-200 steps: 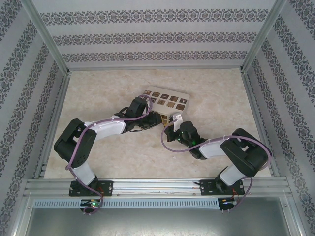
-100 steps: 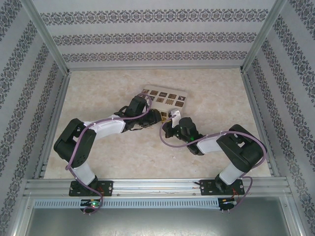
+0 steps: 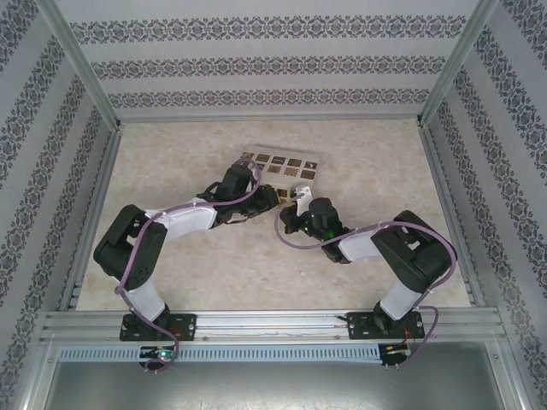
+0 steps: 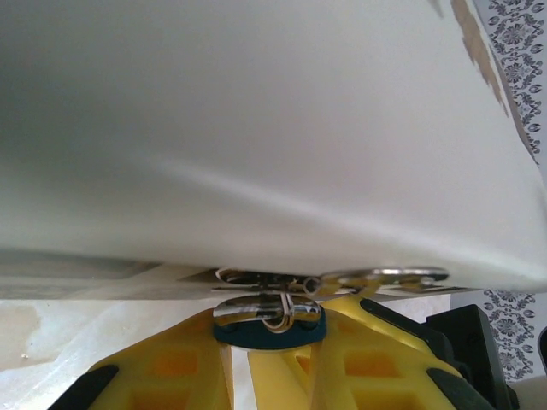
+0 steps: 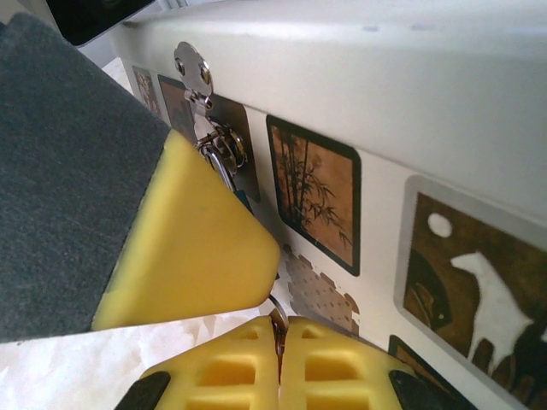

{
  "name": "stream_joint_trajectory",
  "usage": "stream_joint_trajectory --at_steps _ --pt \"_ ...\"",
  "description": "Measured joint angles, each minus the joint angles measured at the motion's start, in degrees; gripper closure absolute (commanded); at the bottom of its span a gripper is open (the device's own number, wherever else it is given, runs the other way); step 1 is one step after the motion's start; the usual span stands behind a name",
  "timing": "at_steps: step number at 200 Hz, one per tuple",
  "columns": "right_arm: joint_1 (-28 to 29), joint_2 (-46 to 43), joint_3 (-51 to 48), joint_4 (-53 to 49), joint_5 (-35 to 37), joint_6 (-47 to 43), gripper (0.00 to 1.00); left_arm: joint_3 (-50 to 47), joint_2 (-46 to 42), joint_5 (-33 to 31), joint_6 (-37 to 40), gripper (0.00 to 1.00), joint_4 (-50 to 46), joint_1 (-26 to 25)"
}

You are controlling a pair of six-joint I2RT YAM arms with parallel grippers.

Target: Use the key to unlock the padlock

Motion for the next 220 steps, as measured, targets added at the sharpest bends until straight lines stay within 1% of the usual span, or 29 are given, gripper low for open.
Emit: stream_joint_trajectory --at_steps 51,107,137,153,173,220 --pt "0.0 4.02 -0.02 0.48 0.22 1.53 1.0 -0.04 4.59 1.18 -0.61 0.78 2.1 0.31" --pt "0.0 6.95 -0.42 2.8 1.09 3.1 1.0 -0.22 7.28 2.05 -0.76 0.78 4.92 0.57" --pt "-0.15 7.85 -0.74 4.92 1.44 3.98 1.0 -0.61 7.72 2.08 -0.81 0.73 6.86 0.68" --pt "-0.39 8.39 -0.87 5.99 1.33 4.44 1.0 -0.74 8.22 2.12 -0.76 0.68 8.33 0.68" --pt "-0.74 9.16 -0.98 6.73 1.44 4.83 1.0 -0.74 8.98 3.3 -1.2 0.63 9.07 0.68" --pt "-1.09 9.75 -1.01 7.74 0.96 5.9 1.0 -1.49 9.31 5.42 -2.05 0.55 10.82 0.7"
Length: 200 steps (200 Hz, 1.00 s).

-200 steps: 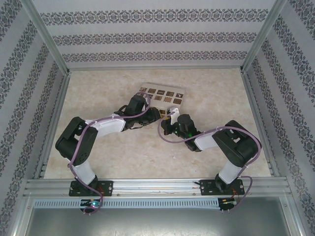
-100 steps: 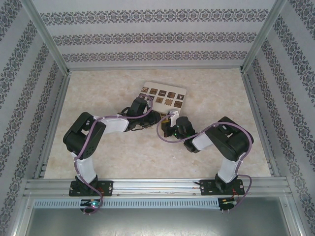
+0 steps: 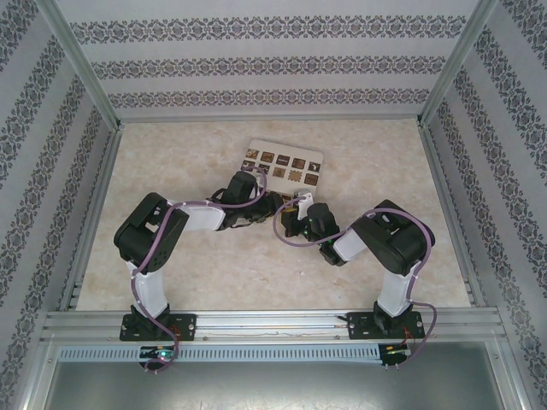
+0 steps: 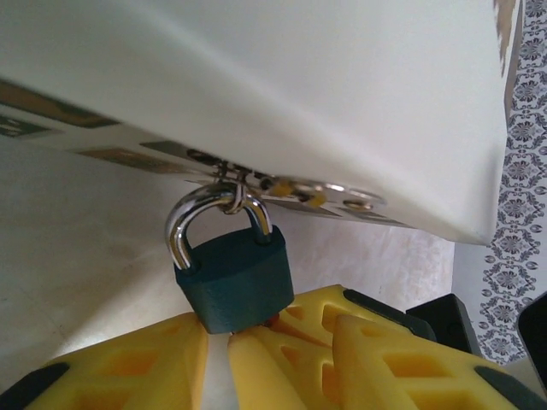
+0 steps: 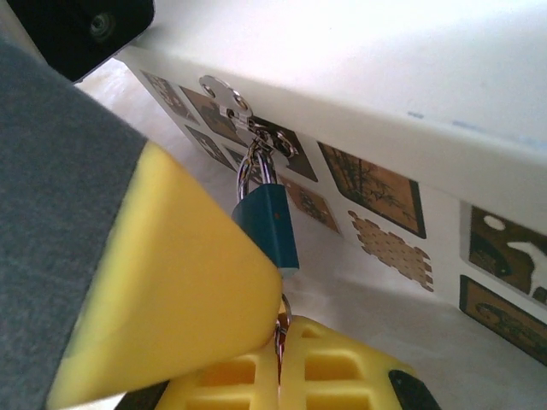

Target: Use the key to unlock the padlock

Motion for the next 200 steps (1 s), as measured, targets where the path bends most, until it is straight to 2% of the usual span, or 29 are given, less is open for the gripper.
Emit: stream_joint_trajectory --at_steps 51,117,180,200 --pt "-0.02 0.02 -0.22 0.22 -1.09 0.92 1.0 -3.69 -3.91 0.55 -0.04 0.48 -0.96 1.14" --pt "-0.02 0.02 -0.22 0.22 -2.4 1.97 1.0 -7.54 -13.6 0.02 1.18 0.47 -2.54 4.13" --pt "-0.02 -0.28 -0.26 -0.04 -3.58 4.46 1.0 -13.07 -23.15 -6.08 4.13 0.47 -2.49 5.33" --pt "-0.02 -0.63 -0.33 -0.24 -4.0 4.96 1.0 -15.02 -26.27 -9.11 4.96 0.44 -2.49 5.6"
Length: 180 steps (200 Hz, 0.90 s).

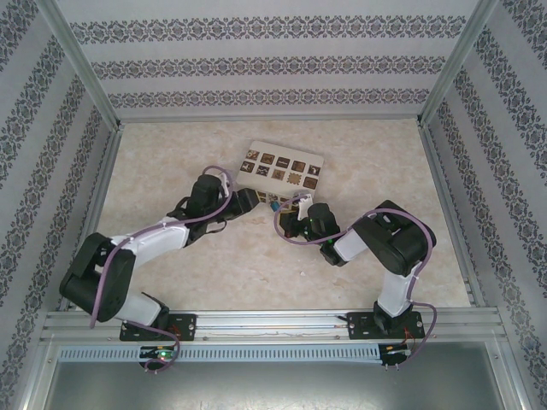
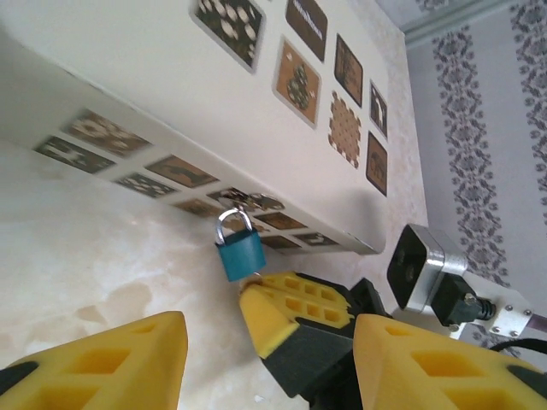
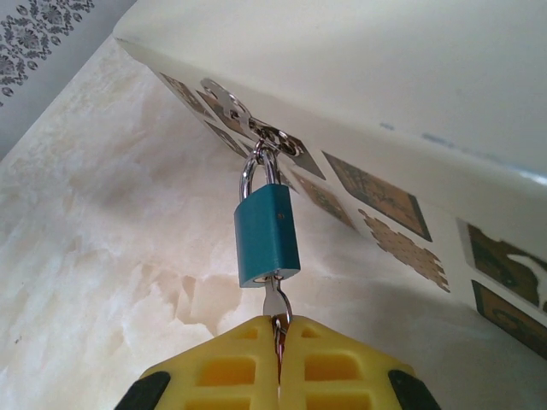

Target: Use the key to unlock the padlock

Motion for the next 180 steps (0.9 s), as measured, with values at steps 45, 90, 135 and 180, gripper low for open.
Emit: stream_joint_trajectory --at_steps 45,90,135,180 --pt "0.0 -1.55 -0.31 -1.14 -0.24 2.78 1.0 -4.22 -6.08 -5.55 2.36 0.28 0.04 0.02" --pt "0.0 -2.23 -0.52 -1.6 -0.33 6.51 1.0 -7.85 -9.27 -8.28 1.77 0.24 1.22 0.37" --pt "0.0 -2.71 -0.66 -1.84 -0.5 9.66 1.0 -11.08 -7.67 -5.86 -3.74 0.29 8.52 1.6" --pt "0.04 -3.26 -0.74 -2.23 -0.68 12.5 1.0 -11.08 -1.75 -0.66 -10.32 0.37 17.22 2.32"
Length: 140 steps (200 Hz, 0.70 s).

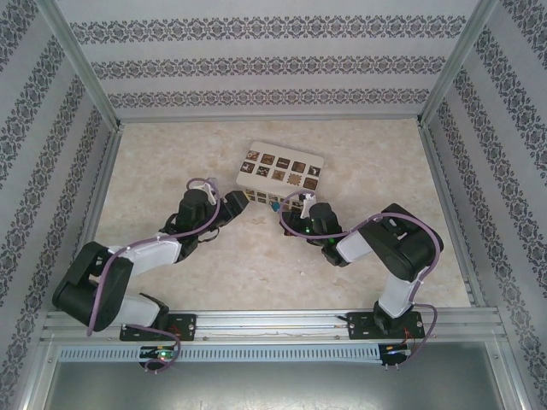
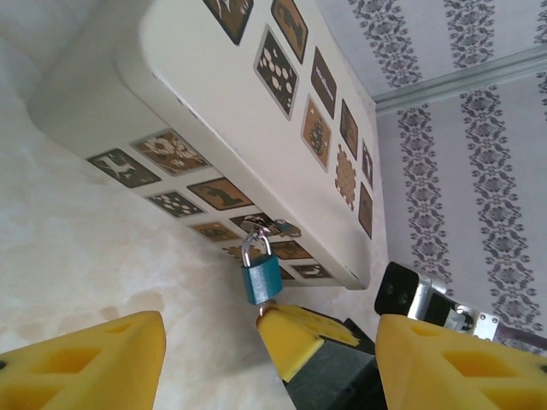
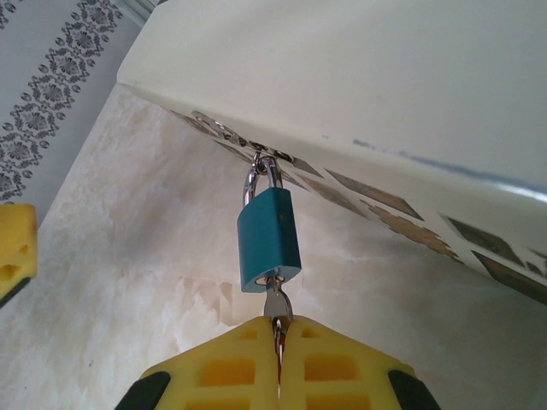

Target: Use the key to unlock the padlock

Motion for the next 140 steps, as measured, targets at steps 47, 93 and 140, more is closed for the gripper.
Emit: stream_joint_trajectory --at_steps 47,93,140 --pt "0.0 -0.63 0.0 -0.26 -0.22 3.63 1.0 0.0 6.29 4.42 -4.28 0.41 6.36 0.0" --pt "0.11 -1.07 0.0 -0.59 -0.42 6.23 1.0 1.46 12.09 7.48 -7.74 0.44 11.45 0.0" --pt "0.48 -1.07 0.04 -0.66 -0.39 7.8 1.0 3.91 18.05 9.86 -10.27 0.46 15.56 -0.17"
